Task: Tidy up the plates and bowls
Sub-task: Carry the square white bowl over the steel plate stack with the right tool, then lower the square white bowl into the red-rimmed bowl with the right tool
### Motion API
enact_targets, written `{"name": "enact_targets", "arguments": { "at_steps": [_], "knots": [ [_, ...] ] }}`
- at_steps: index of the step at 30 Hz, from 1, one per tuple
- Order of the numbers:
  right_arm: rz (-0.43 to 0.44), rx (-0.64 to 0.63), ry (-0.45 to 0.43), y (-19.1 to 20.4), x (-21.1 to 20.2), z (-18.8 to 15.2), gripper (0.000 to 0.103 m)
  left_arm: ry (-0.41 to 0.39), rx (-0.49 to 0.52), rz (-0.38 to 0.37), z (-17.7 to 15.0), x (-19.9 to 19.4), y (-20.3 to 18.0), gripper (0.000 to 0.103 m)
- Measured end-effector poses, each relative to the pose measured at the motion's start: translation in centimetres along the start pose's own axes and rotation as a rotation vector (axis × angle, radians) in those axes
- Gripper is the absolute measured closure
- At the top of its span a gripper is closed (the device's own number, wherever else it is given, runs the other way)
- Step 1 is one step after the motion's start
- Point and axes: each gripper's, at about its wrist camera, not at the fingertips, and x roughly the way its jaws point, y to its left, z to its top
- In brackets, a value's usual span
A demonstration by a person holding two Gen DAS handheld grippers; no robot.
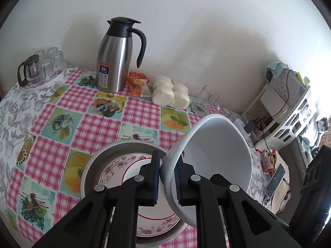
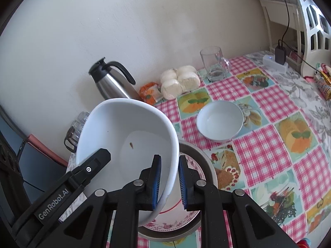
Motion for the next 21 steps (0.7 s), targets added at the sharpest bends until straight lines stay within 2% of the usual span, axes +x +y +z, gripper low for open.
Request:
{"name": "enact_targets", "arguments": {
  "at_steps": [11,21],
  "knots": [
    [-0.034,-0.012,0.106,0.3,2.8,-1.5,0.084,0.094,-0.047,0.037,-1.4,2.2,2.4,0.089],
    [-0.059,-0.021,0.157,0.3,4.2,-2.0,0.082,0.157,-0.067,0.053,-2.2,3.8,3.4,0.089]
  ]
}}
